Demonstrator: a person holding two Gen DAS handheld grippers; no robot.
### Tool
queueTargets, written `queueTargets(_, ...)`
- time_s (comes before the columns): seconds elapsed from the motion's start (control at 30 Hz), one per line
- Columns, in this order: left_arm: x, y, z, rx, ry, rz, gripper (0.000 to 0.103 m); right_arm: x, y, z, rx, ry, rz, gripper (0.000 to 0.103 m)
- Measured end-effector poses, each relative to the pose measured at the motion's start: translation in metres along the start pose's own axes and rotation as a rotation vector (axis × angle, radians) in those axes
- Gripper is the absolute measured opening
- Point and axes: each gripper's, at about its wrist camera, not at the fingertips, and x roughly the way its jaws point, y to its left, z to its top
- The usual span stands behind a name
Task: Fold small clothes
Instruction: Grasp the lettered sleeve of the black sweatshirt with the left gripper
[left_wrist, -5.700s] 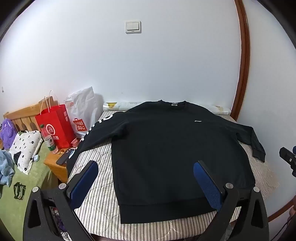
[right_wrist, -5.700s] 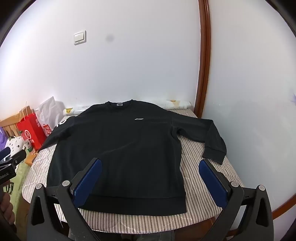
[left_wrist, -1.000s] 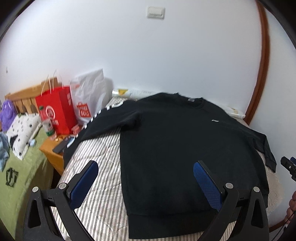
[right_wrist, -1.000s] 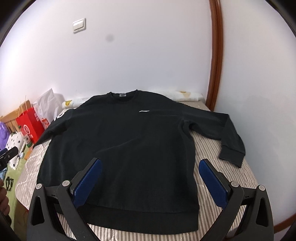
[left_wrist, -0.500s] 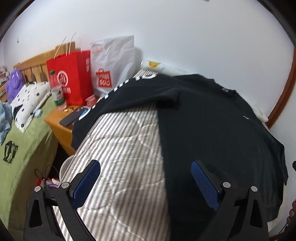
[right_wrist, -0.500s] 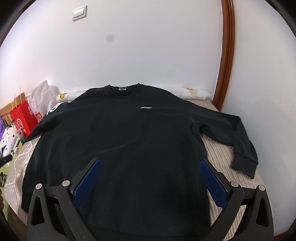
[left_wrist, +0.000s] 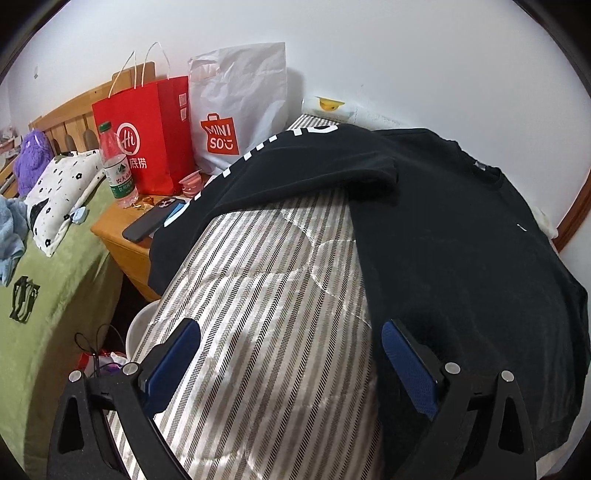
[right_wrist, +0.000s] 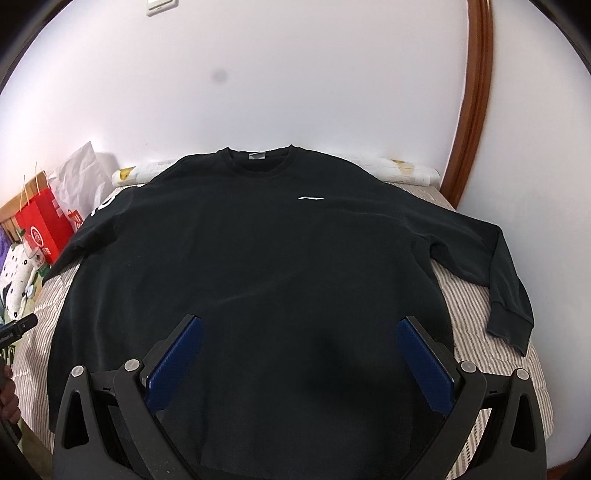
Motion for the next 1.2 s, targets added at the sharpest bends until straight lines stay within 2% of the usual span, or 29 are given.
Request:
queueTargets(0.17,0.011,-0.002,0.005,0.009,0.01,0.021,0.099,0.01,0.009,0.003,-0.022,0.013,0.006,0.103)
queueTargets(0.5,0.042,0.006,0.03,-0.008,0.039,0.113,0.099,0.034,0.014,0.012,-0.035,0.031,0.015,0.103)
queueTargets(0.53,0.046,0.006,0.033,-0.011,0.043,0.121,0.097,0.037,0.014,0.012,-0.032,0.034,0.009,0.103)
queueTargets(0.6,0.055,0.008,0.04,-0.018,0.055,0.13,0.08,0.043,0.013,0.014,-0.025,0.031,-0.012,0.103)
queueTargets(0.83,0.09,0.016,0.063,-0.02,0.077,0.163,0.08,0.06,0.013,0.026,0.023,0.017,-0.016,0.103)
queueTargets(1.07,0.11,0.022,0.084,-0.069,0.059,0.144,0.08,0.068,0.02,0.035,0.008,0.022,-0.016,0.103)
queueTargets(1.13,0.113,0.024,0.088,-0.083,0.051,0.138,0.076,0.071,0.022,0.035,0.0,0.032,-0.011,0.103)
queueTargets(1.2,0.114,0.026,0.092,-0.1,0.039,0.141,0.065,0.073,0.02,0.035,-0.003,0.041,-0.01,0.103)
